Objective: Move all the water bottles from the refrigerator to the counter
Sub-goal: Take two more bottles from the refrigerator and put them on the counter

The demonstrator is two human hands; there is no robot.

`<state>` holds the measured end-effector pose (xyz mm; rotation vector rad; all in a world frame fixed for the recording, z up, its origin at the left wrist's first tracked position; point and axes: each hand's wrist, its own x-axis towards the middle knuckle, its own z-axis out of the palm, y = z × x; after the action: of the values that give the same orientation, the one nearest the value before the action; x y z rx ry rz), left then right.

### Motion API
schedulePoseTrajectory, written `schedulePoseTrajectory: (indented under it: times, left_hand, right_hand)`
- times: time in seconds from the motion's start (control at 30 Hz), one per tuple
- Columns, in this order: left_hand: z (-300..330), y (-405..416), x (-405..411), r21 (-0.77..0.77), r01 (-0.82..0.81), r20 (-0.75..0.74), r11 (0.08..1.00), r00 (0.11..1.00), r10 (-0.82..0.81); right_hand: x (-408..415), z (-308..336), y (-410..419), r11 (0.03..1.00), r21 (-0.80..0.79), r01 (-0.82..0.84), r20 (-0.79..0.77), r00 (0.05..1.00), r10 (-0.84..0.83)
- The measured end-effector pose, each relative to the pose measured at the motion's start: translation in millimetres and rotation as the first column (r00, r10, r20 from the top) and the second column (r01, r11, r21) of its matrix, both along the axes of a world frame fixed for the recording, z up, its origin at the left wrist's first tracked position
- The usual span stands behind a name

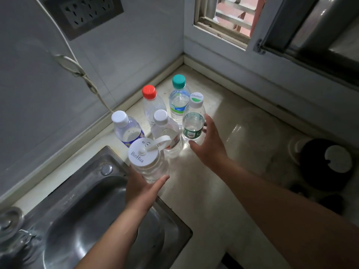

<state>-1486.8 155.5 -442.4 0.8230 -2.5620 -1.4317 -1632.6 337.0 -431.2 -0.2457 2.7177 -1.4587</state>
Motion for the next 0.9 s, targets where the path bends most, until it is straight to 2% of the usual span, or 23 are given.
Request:
schedulePoseTrajectory:
  times: [0.17, 0.4, 0.67, 0.9]
  left_hand:
    - [16.8, -2.2, 6.0, 0.054, -0.023, -0.047, 0.998, 0.999, 0.025]
    - [54.1, -11.3, 33.4, 0.033, 0.027, -0.102, 0.999, 0.995, -0.023]
    - [114.5, -17.3, 68.7, -0.001, 0.103, -0.185, 0.995, 0.978, -0.101]
    - [174.9, -28.8, 109.4, -0.186, 0.200, -0.300, 0.962, 0.921, -0.249]
  right_hand:
    - [16.7, 9.8, 10.5, 0.999, 0.033, 0.020, 0.069, 0.997, -0.022]
    - [49.6, 39.1, 12.9, 0.999, 0.024, 0.046, 0.025, 0.999, -0.046]
    - [103.2, 100.1, 2.5, 1.000, -0.004, 0.003, -0.124, 0.992, -0.004]
    - [161.1, 153.6, -1.3, 0.997, 0.042, -0.068, -0.275, 0.958, 0.077]
